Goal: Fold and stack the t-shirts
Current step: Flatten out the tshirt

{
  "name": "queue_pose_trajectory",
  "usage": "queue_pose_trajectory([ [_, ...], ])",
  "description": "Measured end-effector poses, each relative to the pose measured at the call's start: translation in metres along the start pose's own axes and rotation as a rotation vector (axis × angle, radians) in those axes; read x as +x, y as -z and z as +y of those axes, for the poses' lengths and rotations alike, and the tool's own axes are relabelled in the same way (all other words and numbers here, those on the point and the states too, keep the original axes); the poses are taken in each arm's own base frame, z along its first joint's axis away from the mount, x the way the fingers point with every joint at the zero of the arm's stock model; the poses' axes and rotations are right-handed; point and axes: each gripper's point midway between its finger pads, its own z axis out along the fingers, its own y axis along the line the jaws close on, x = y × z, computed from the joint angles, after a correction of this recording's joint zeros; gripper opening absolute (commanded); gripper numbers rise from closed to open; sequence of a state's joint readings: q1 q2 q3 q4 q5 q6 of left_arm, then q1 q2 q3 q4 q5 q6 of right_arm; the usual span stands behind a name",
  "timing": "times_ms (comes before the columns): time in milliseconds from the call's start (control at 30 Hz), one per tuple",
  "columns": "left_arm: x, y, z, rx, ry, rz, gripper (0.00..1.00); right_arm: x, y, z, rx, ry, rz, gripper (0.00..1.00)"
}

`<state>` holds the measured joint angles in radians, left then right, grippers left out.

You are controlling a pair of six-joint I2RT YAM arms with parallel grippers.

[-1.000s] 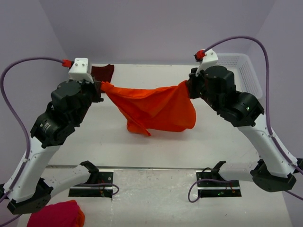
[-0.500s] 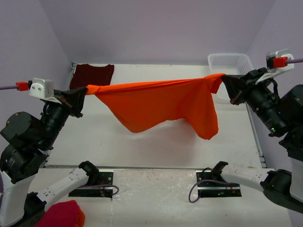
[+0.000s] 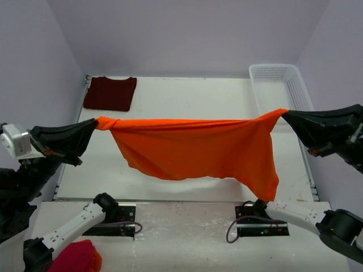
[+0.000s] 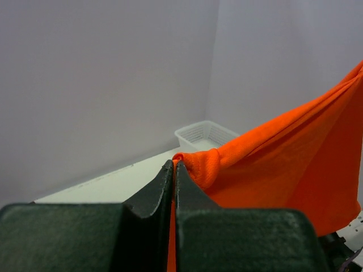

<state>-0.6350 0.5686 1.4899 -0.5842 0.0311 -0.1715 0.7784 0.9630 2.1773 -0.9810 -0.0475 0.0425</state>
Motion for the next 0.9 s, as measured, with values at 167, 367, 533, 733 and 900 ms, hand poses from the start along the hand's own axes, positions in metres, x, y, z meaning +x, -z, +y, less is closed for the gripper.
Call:
queue_pose_trajectory([
  [167,-0.032,0.012,-0.017,0.087,-0.022,-0.089,0.00,-0.026,0.028,0.038,-0.216,0.037,-0.094,0.00],
  [367,-0.050,0.018,-0.027,0.137,-0.045,-0.150,0.00,-0.038,0.042,0.073,-0.426,0.106,-0.161,0.00],
  [533,-0.041,0.003,-0.020,0.107,-0.049,-0.142,0.00,-0.022,0.031,0.081,-0.490,0.126,-0.140,0.00],
  [733,0.049,-0.073,0.030,-0.123,-0.036,0.098,0.00,0.020,-0.036,0.052,-0.356,0.135,-0.003,0.00],
  [900,0.174,-0.139,0.081,-0.349,-0.066,0.433,0.00,0.077,-0.124,-0.012,-0.142,0.139,0.187,0.00],
])
